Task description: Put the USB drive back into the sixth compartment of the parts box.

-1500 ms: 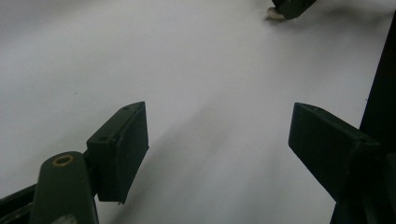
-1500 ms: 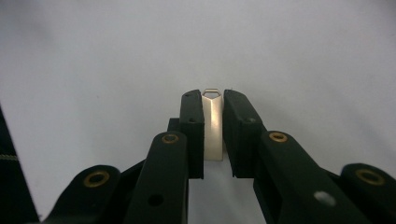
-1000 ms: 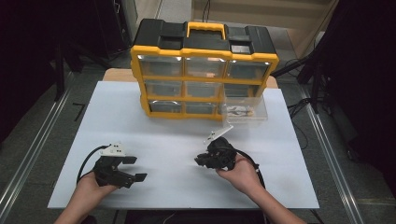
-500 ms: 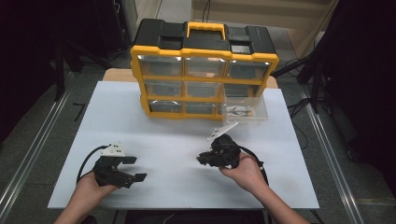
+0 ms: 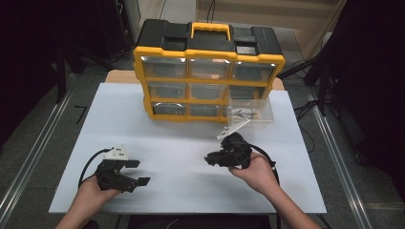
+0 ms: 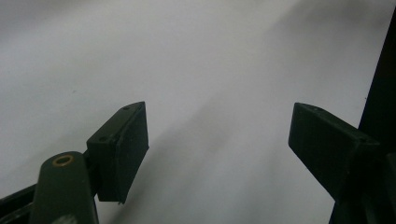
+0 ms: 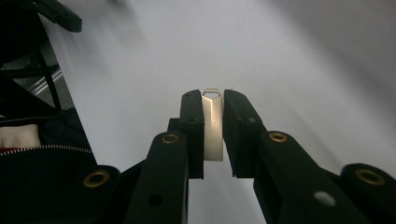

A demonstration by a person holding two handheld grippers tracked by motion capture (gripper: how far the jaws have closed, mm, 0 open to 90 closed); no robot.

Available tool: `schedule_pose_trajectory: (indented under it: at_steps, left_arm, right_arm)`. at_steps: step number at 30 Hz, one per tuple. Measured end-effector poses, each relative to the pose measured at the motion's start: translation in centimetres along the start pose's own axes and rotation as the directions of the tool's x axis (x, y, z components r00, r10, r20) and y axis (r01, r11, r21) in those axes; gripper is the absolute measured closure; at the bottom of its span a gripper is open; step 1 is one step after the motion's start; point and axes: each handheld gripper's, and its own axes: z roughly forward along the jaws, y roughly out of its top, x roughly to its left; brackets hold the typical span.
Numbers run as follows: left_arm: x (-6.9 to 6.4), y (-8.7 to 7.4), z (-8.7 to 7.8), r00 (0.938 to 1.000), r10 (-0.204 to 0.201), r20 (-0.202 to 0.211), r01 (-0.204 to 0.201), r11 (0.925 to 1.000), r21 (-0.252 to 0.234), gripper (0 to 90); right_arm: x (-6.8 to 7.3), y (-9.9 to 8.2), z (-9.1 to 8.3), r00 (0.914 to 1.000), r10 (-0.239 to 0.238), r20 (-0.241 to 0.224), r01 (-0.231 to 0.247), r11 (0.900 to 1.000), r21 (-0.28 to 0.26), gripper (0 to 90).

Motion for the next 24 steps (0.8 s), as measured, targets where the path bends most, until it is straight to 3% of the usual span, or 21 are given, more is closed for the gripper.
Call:
schedule_pose_trajectory:
  at_steps: [24]
  left_arm:
    - [0.0,0.0,0.0,1.0000,0.003,0.000,-0.003,1.0000,0.004,21.4]
  right_arm:
    - [-0.7,0.7,-3.0,0.9999,0.011,-0.012,-0.011,0.9999,0.010,76.3]
